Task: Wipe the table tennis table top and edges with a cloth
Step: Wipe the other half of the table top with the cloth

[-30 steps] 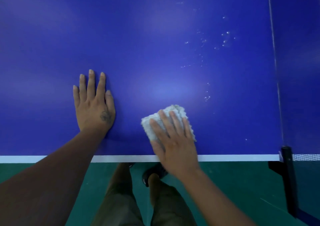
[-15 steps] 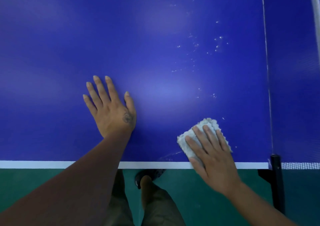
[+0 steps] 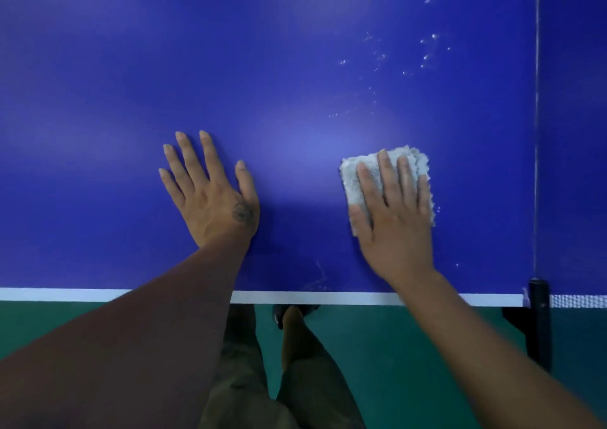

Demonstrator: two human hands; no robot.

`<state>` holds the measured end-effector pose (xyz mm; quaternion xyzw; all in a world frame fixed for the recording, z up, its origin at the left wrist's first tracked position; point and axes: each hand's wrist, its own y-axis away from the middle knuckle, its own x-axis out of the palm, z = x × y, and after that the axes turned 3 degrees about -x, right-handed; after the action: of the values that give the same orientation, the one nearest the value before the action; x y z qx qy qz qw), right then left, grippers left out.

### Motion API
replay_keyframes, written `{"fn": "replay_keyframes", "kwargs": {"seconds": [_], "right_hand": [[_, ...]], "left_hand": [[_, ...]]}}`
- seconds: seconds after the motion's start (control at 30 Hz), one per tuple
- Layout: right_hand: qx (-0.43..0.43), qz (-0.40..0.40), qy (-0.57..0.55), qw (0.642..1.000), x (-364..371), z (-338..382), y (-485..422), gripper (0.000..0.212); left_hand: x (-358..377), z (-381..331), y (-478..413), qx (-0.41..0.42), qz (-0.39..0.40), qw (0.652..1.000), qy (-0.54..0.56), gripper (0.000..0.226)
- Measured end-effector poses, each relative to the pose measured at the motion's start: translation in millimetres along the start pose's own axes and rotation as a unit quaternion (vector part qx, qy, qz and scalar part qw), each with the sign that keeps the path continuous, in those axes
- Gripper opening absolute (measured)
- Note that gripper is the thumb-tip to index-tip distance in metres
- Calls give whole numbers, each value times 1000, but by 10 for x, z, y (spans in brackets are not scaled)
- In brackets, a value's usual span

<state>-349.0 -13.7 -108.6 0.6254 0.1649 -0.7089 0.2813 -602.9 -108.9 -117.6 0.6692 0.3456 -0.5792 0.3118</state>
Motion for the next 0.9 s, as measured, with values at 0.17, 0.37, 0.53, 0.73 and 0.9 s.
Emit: {"fn": "replay_keyframes", "kwargs": {"seconds": [0.17,0.37,0.53,0.73,0.9], "right_hand": [[-30,-30,-61,997,252,964,483,62],[-9,11,-24,1000,255,459,1300,62],[200,-1,-2,980,112,175,1189,64],[141,-57,-60,987,311,1335,735,62],[104,-9,-28,994,345,1132,1039,66]], "left_hand": [[27,10,-3,1,-13,1000,2,72],[25,16,-4,-2,-9,1000,5,72],[12,12,0,1,-1,1000,12,72],[-5,17,5,3,12,1000,9,72],[-11,18,3,4,15,1000,10,71]]}}
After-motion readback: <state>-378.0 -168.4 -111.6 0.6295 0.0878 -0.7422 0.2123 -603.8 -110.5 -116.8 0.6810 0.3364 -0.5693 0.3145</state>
